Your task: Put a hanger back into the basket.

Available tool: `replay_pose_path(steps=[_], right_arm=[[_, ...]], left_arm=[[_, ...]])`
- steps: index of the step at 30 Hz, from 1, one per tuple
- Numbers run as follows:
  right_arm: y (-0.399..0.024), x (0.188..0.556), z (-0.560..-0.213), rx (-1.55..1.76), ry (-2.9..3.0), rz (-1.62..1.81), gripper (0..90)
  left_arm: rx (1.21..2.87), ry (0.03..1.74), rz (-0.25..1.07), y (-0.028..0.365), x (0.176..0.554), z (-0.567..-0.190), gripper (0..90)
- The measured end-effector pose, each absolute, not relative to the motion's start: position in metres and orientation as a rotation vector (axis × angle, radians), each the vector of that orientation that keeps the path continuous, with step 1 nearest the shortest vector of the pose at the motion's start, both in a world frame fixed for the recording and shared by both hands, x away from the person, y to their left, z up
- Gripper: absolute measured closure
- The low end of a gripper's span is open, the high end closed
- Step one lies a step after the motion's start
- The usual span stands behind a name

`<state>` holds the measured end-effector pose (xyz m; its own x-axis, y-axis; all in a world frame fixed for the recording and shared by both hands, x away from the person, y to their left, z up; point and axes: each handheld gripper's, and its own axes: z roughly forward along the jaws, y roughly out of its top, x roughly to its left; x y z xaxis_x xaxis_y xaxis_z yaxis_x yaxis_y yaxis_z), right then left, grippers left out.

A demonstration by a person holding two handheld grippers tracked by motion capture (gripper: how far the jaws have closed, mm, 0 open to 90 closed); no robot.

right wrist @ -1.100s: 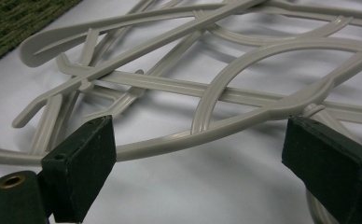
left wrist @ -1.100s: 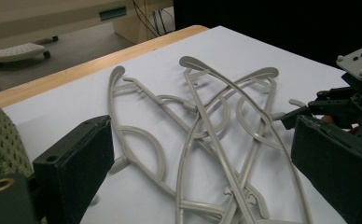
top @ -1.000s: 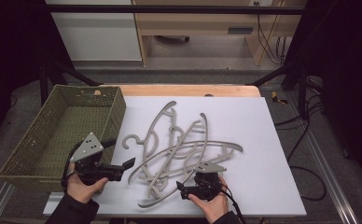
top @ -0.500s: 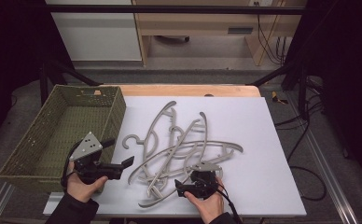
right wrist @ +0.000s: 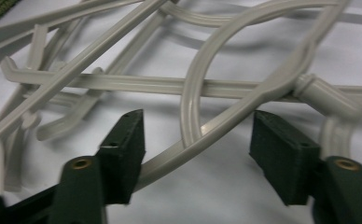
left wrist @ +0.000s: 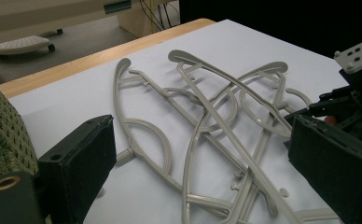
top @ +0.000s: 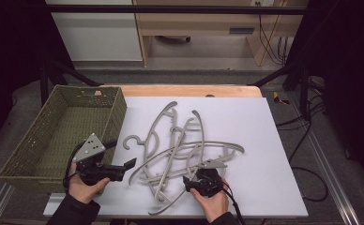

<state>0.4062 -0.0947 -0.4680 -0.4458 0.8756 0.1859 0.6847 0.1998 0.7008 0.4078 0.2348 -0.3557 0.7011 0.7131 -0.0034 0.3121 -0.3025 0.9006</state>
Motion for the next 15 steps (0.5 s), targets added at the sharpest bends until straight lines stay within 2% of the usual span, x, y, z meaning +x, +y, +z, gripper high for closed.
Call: replay_pose_path(steps=[3, 7, 15], right_arm=[[-0.107, 0.409, -0.467, 1.492, 2.227, 1.048, 50.1], [-0.117, 0.412, -0.469, 1.495, 2.251, 1.016, 57.0], [-0.127, 0.417, -0.467, 1.476, 2.257, 0.945, 60.2]], left_arm=[[1.898, 0.8, 0.492, 0.235, 0.408, -0.356, 7.3], [1.9, 0.798, 0.493, 0.234, 0.408, -0.357, 7.5], [1.907, 0.793, 0.486, 0.232, 0.408, -0.358, 7.7]])
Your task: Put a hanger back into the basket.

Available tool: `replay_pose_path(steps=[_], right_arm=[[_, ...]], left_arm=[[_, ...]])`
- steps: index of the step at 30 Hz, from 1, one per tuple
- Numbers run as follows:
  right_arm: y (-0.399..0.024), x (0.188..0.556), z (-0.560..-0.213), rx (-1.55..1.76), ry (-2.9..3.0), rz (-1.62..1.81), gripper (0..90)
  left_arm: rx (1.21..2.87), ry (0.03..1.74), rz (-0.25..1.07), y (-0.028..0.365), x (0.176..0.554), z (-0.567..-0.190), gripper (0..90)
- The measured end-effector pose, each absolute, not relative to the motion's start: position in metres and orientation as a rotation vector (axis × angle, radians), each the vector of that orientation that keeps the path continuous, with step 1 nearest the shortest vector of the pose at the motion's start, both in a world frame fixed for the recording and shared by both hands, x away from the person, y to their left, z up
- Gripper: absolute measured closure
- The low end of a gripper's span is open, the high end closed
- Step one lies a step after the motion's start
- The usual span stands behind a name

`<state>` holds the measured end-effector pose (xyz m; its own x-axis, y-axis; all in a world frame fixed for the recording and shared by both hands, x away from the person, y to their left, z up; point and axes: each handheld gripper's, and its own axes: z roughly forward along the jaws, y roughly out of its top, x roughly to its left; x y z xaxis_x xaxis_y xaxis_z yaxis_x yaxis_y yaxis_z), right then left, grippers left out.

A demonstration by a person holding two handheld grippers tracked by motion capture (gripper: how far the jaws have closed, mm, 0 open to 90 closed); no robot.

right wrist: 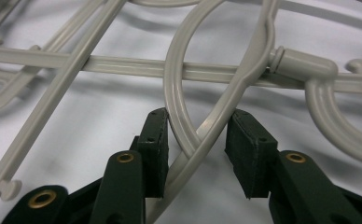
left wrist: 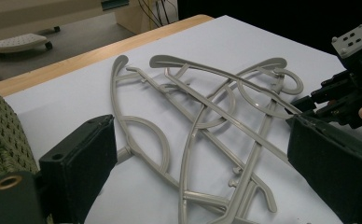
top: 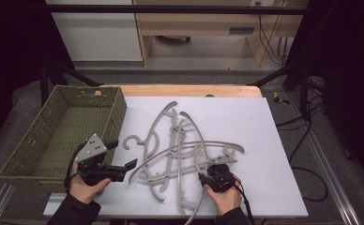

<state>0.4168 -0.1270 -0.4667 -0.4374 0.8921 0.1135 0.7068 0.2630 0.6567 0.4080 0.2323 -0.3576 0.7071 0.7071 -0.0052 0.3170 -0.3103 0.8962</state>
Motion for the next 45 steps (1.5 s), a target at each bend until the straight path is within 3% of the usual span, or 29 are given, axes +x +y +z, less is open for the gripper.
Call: replay_pose_path(steps=[15, 22, 27, 33, 45], right_arm=[[-0.164, 0.426, -0.465, 1.414, 2.346, 0.905, 66.1], [-0.173, 0.423, -0.459, 1.441, 2.3, 0.948, 56.6], [-0.177, 0.418, -0.458, 1.474, 2.309, 0.938, 55.8], [-0.171, 0.418, -0.462, 1.503, 2.332, 0.907, 68.4], [-0.178, 0.425, -0.459, 1.575, 2.328, 0.865, 76.5]], left_arm=[[1.927, 0.783, 0.475, 0.229, 0.408, -0.36, 7.8], [1.934, 0.777, 0.473, 0.228, 0.408, -0.361, 7.8], [1.94, 0.781, 0.47, 0.227, 0.409, -0.362, 7.8], [1.945, 0.777, 0.468, 0.226, 0.409, -0.363, 7.8], [1.964, 0.777, 0.462, 0.223, 0.41, -0.365, 7.8]])
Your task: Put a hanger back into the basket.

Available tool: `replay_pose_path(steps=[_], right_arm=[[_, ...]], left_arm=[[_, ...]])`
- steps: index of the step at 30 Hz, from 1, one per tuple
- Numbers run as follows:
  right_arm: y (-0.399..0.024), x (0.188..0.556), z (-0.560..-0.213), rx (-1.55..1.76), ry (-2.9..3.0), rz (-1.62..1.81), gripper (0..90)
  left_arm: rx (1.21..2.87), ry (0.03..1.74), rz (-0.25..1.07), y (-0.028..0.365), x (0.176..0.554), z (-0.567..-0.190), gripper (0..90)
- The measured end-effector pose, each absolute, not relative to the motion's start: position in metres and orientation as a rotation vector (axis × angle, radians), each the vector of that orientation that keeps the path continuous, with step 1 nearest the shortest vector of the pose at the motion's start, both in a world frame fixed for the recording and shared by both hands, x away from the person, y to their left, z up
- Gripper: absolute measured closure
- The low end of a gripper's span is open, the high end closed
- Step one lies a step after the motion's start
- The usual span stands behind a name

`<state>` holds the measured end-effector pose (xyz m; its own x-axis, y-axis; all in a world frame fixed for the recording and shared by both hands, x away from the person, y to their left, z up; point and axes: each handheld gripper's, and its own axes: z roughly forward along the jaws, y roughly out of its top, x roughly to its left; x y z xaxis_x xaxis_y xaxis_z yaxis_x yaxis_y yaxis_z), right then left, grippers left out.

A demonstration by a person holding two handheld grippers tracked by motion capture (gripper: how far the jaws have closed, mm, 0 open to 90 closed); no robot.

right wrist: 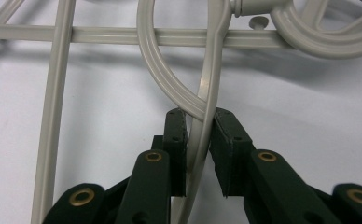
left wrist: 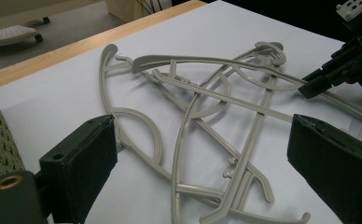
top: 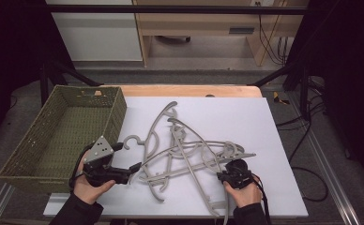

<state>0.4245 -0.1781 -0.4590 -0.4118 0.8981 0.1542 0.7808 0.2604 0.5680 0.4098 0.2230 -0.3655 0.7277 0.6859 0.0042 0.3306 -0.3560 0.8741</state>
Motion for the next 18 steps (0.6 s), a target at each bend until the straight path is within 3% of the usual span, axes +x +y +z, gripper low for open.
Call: replay_pose_path(steps=[18], right_arm=[[-0.197, 0.426, -0.444, 1.511, 2.387, 0.938, 81.9]], left_arm=[[1.973, 0.77, 0.458, 0.223, 0.41, -0.365, 7.9]])
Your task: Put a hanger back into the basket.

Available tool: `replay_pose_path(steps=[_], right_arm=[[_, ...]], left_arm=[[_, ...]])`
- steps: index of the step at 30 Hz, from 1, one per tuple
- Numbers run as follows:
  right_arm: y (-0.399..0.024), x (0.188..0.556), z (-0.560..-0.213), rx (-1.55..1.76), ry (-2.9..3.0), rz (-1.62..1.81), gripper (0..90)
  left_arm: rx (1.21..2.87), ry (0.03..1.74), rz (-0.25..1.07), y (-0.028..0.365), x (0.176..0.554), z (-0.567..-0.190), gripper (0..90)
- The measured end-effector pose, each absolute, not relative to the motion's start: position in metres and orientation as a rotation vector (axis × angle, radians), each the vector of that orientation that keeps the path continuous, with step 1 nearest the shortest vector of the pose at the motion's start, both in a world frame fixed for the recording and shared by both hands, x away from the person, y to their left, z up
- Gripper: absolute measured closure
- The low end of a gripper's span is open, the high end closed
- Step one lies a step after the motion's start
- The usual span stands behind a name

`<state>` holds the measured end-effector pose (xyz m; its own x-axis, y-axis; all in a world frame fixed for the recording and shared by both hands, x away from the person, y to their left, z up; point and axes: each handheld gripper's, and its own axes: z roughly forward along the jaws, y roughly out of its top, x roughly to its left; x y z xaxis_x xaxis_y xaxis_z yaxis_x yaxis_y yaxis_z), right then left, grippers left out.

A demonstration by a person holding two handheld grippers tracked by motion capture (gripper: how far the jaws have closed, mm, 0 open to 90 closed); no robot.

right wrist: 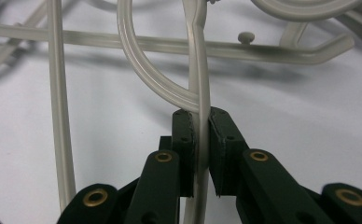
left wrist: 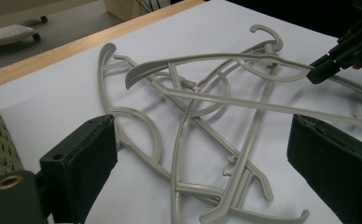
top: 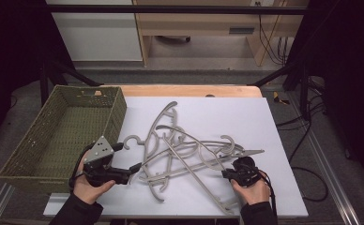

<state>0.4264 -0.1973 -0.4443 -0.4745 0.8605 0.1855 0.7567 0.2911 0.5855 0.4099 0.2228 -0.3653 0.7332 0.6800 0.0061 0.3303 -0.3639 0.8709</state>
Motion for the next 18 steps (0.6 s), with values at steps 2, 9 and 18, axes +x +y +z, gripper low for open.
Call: replay_pose_path(steps=[2, 9, 18], right_arm=[[-0.199, 0.425, -0.439, 1.485, 2.394, 0.967, 81.9], [-0.2, 0.423, -0.421, 1.277, 2.461, 1.039, 81.9], [-0.186, 0.42, -0.402, 0.984, 2.629, 1.054, 81.9]], left_arm=[[1.974, 0.769, 0.456, 0.223, 0.41, -0.365, 7.9], [1.982, 0.747, 0.455, 0.224, 0.408, -0.36, 8.2], [2.062, 0.674, 0.44, 0.215, 0.407, -0.352, 8.3]])
